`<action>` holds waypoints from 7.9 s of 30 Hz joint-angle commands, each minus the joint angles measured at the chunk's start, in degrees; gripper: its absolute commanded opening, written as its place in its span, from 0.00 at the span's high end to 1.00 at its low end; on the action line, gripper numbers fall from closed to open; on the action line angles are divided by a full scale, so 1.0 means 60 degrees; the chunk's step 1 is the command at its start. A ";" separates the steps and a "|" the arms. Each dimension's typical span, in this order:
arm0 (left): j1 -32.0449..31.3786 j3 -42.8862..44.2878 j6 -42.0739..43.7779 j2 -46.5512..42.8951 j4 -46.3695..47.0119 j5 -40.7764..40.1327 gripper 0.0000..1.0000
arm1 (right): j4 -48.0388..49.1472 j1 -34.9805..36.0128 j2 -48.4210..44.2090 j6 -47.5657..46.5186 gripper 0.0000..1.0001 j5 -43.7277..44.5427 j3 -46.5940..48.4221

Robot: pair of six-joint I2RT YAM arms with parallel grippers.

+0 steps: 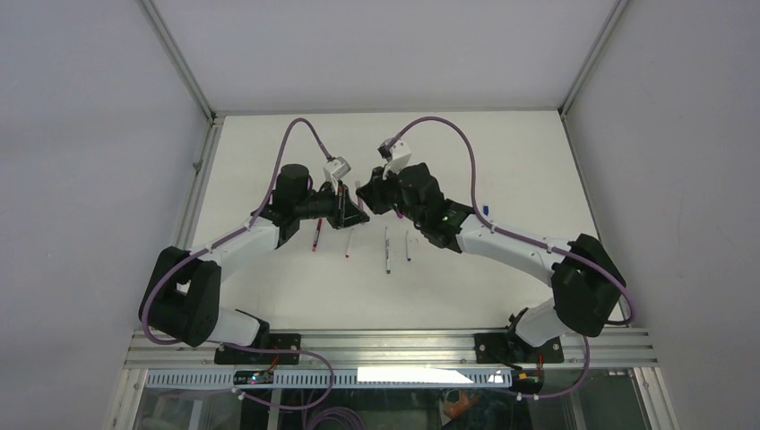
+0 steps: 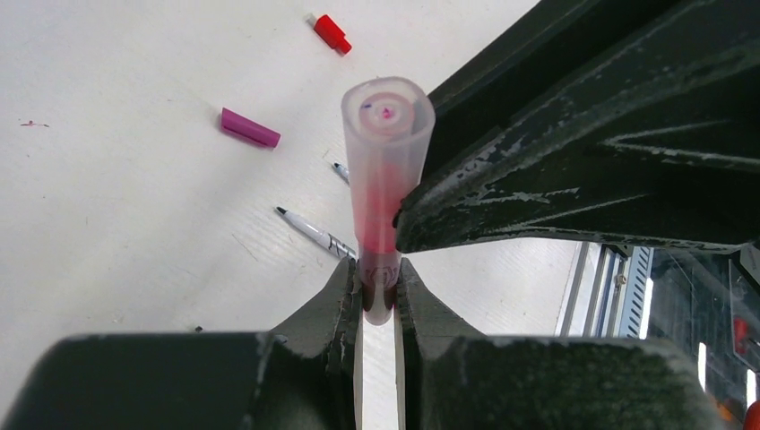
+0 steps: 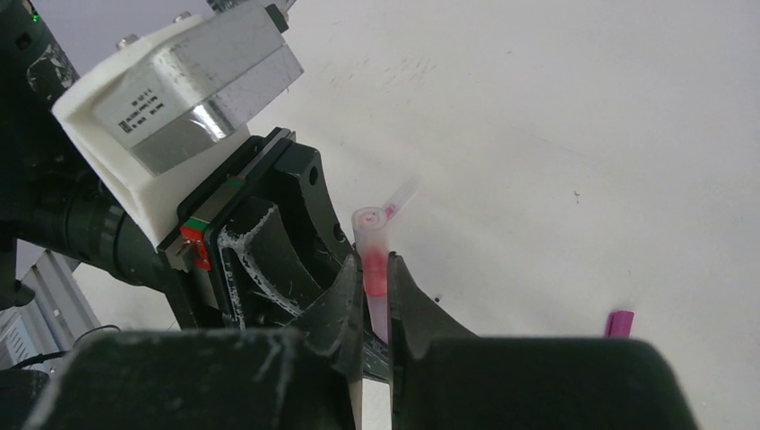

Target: Insert the pens into the pen caps

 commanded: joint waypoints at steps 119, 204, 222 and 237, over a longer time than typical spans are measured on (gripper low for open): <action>-0.0107 0.0049 0.0243 -0.0503 -0.3252 -0.7050 1.00 | -0.0548 -0.3176 -0.4514 -0.0709 0.57 -0.2908 -0.1275; 0.0563 0.0492 -0.2299 -0.2552 -0.5312 -0.6158 0.59 | -0.7302 -0.0755 0.2411 0.2214 0.69 0.2741 0.1792; 0.0495 0.0186 -0.2360 -0.3362 -0.5227 -0.5994 0.58 | -0.7123 -0.0492 0.3347 0.2350 0.69 0.2761 0.2061; 0.0495 0.0212 -0.2345 -0.3165 -0.5220 -0.5919 0.58 | -0.6698 -0.0499 0.3782 0.2620 0.90 0.2459 0.1607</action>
